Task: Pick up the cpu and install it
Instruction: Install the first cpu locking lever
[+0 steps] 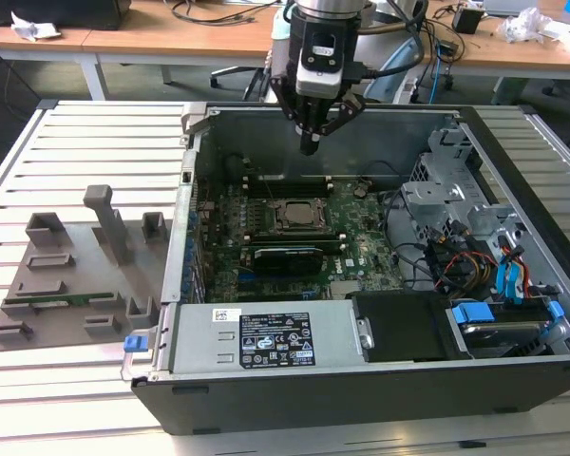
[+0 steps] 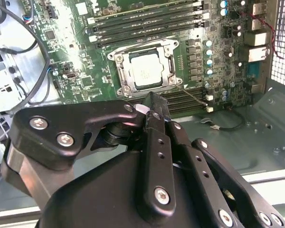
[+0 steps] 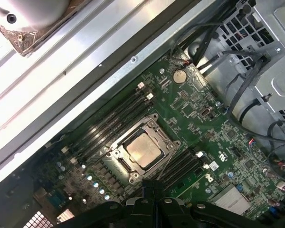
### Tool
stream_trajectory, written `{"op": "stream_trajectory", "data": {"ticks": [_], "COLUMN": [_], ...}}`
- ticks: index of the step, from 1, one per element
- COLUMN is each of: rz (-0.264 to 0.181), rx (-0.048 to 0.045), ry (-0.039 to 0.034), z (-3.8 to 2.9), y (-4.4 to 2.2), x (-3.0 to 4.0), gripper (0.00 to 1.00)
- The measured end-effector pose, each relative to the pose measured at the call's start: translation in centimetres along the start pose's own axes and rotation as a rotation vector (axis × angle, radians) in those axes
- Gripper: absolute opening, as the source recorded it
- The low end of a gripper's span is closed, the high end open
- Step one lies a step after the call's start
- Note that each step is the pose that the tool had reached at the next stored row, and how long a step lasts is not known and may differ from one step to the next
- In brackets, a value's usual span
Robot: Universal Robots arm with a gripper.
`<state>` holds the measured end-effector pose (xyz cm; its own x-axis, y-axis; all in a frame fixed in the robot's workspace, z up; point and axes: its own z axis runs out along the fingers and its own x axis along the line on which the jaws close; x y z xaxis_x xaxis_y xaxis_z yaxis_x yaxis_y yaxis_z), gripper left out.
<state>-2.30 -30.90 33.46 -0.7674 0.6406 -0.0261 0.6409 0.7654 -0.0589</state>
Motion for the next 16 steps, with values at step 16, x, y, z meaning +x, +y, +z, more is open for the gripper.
{"op": "stream_trajectory", "data": {"ticks": [16], "rz": [-0.154], "rx": [-0.004], "ry": [-0.0091], "z": [0.0], "y": [0.0], "x": [0.0], "gripper": [0.11]}}
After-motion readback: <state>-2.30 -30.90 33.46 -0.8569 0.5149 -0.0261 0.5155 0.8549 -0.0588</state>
